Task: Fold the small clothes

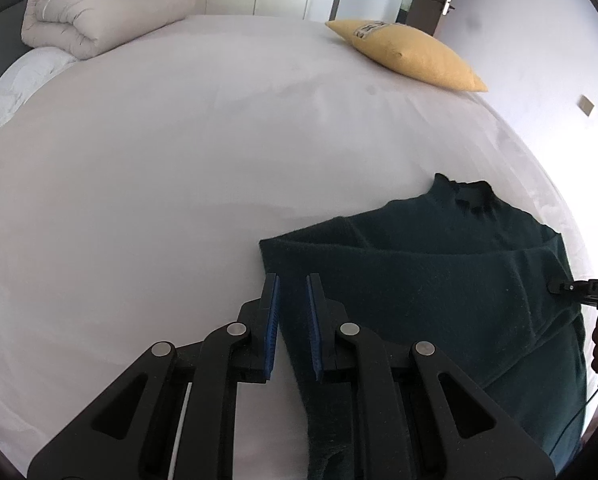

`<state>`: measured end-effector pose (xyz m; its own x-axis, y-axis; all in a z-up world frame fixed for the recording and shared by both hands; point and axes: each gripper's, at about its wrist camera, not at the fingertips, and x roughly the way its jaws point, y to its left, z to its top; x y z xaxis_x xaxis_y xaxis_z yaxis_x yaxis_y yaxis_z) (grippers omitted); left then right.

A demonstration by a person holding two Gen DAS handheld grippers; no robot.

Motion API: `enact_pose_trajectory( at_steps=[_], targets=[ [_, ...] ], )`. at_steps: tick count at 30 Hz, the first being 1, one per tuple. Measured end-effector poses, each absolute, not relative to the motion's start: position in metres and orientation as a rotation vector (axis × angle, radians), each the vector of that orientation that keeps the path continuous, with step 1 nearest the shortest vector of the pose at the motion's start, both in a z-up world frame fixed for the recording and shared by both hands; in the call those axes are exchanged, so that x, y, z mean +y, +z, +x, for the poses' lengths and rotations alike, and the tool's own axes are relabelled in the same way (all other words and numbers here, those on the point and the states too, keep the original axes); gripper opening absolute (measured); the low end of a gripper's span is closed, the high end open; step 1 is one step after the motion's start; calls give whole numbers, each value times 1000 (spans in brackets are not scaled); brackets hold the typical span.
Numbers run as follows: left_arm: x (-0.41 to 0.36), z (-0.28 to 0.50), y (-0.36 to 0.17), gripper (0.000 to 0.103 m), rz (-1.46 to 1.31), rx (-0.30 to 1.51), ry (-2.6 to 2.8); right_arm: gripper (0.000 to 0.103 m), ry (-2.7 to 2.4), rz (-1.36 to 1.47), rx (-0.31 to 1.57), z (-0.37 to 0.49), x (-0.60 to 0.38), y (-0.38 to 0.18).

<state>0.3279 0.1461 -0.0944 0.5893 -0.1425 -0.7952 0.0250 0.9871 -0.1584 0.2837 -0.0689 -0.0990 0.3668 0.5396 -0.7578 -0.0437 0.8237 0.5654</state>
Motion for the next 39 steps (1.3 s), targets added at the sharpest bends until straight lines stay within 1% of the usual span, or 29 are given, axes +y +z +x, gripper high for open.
enact_pose_trajectory(
  at_steps=[18, 21, 23, 25, 28, 30, 39],
  targets=[
    [107, 338, -105, 13, -62, 954, -115, 9, 380, 498, 1148, 282, -82, -102],
    [102, 347, -116, 13, -39, 990, -90, 9, 380, 507, 1144, 281, -83, -103],
    [100, 354, -130, 13, -22, 1031, -67, 13, 377, 523, 1143, 281, -84, -102],
    [97, 355, -134, 13, 5, 1024, -59, 14, 381, 537, 1146, 280, -85, -102],
    [98, 355, -136, 13, 3, 1022, -58, 14, 376, 533, 1144, 278, -86, -101],
    [98, 352, -139, 13, 6, 1017, -59, 11, 361, 544, 1142, 279, -88, -102],
    [106, 336, -142, 13, 1, 984, -82, 10, 295, 559, 1158, 271, -96, -99]
  ],
)
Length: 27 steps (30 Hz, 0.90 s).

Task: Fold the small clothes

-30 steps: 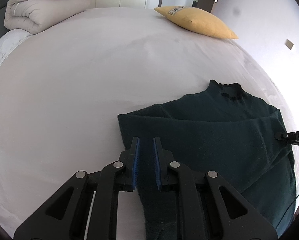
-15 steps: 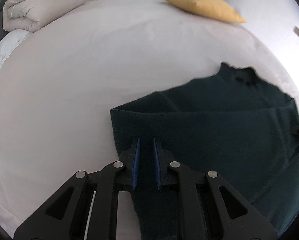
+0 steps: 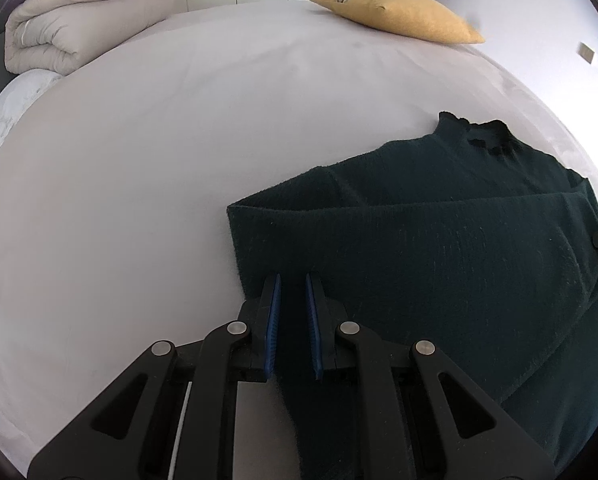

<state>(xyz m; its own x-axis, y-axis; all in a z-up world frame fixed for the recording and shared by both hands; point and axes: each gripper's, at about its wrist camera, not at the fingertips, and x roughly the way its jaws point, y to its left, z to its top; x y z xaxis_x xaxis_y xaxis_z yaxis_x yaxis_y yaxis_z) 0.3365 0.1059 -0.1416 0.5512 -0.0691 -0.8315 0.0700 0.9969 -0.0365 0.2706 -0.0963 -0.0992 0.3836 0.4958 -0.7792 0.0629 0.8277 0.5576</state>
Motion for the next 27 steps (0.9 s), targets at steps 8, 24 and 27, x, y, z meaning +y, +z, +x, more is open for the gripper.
enact_pose_trajectory(
  at_steps=[8, 24, 27],
  targets=[
    [99, 332, -127, 13, 5, 957, -49, 37, 352, 603, 952, 272, -88, -51],
    [128, 268, -135, 30, -46, 908, 3, 47, 369, 785, 930, 232, -140, -116],
    [151, 227, -125, 30, -124, 929, 37, 53, 311, 785, 880, 189, -164, -103]
  ],
)
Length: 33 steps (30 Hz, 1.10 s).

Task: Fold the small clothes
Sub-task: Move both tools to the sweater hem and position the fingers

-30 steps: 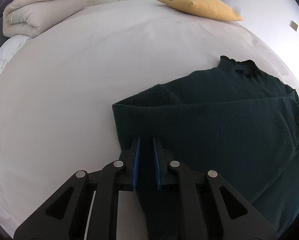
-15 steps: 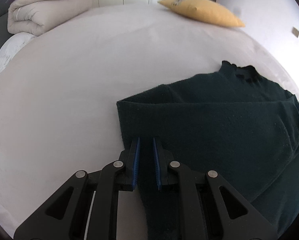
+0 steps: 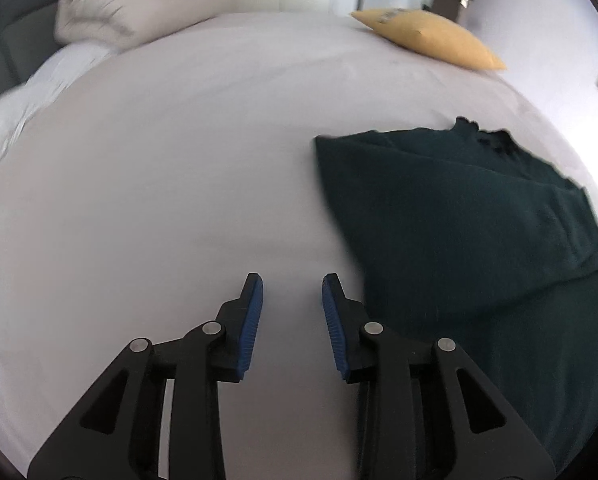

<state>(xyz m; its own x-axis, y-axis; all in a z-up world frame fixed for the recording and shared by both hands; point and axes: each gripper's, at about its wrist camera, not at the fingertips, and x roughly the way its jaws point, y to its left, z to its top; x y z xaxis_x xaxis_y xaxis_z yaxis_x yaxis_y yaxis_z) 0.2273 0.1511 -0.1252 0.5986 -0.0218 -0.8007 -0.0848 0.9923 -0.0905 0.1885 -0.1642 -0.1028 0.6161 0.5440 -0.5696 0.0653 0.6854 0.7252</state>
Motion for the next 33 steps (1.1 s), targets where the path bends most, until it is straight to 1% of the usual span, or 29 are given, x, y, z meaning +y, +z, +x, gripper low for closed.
enact_pose_trajectory(
  at_steps=[1, 2, 4, 6, 7, 10, 13, 16, 19, 28, 32, 33],
  targets=[
    [156, 213, -121, 30, -147, 925, 30, 61, 300, 788, 859, 171, -170, -97],
    [160, 198, -117, 30, -163, 927, 22, 66, 291, 786, 837, 153, -175, -92],
    [161, 164, -113, 33, -186, 953, -5, 68, 300, 758, 836, 121, -174, -88],
    [162, 127, -110, 73, -241, 969, -56, 68, 321, 726, 852, 95, -167, -89],
    [162, 112, -109, 78, -268, 962, -75, 68, 332, 701, 870, 79, -160, -90],
    [165, 64, -111, 79, -372, 993, -130, 68, 351, 642, 889, 44, -148, -92],
    [169, 26, -121, 79, -498, 1034, -178, 70, 377, 643, 886, 14, -146, -94],
    [169, -3, -128, 79, -527, 1054, -207, 76, 381, 657, 885, -7, -153, -97],
    [170, -23, -131, 79, -546, 1061, -241, 76, 363, 667, 888, -17, -162, -99],
    [160, -41, -141, 78, -594, 1154, -388, 76, 329, 720, 952, -49, -187, -120],
    [149, -41, -150, 75, -610, 1204, -449, 76, 338, 781, 949, -57, -195, -129],
    [147, -40, -153, 70, -619, 1214, -463, 76, 340, 795, 946, -58, -197, -130]
  ],
)
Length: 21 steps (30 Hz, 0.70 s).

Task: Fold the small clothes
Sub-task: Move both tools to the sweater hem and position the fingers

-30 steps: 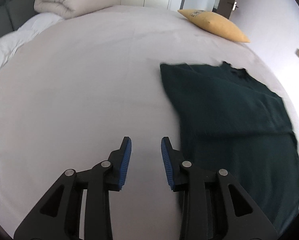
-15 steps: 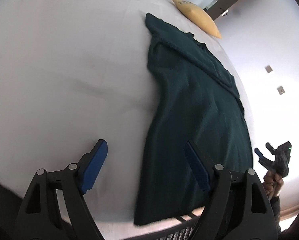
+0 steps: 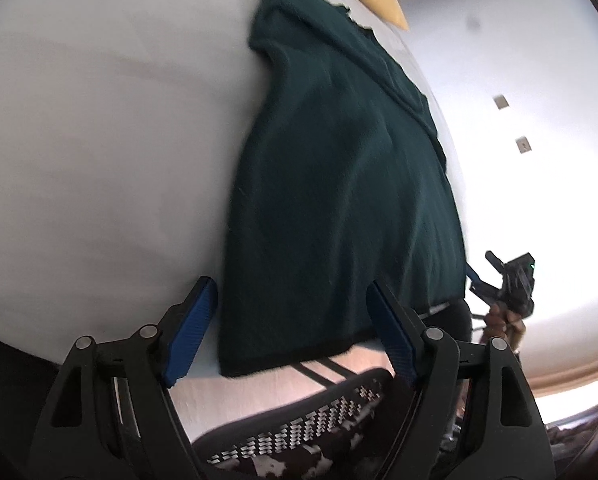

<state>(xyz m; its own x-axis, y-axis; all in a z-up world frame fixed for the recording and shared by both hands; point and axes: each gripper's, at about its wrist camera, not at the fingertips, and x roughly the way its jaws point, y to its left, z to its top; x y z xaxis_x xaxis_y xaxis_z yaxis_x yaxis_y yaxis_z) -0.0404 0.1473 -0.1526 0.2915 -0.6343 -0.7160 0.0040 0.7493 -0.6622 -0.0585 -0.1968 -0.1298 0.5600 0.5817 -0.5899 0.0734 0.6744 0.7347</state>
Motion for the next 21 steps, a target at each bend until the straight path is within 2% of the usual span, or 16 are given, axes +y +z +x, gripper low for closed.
enact_pose_trajectory(
  at_steps=[4, 7, 9, 21],
  targets=[
    [148, -42, -162, 62, -689, 1232, -483, 75, 351, 810, 949, -63, -201, -131],
    [155, -34, -174, 46, -791, 1241, -488, 75, 358, 812, 959, -67, -202, -131],
    [156, -29, -180, 31, -806, 1249, -482, 75, 361, 816, 967, -72, -204, -132],
    [168, -22, -189, 31, -877, 1233, -482, 75, 323, 831, 995, -90, -226, -133]
  ],
)
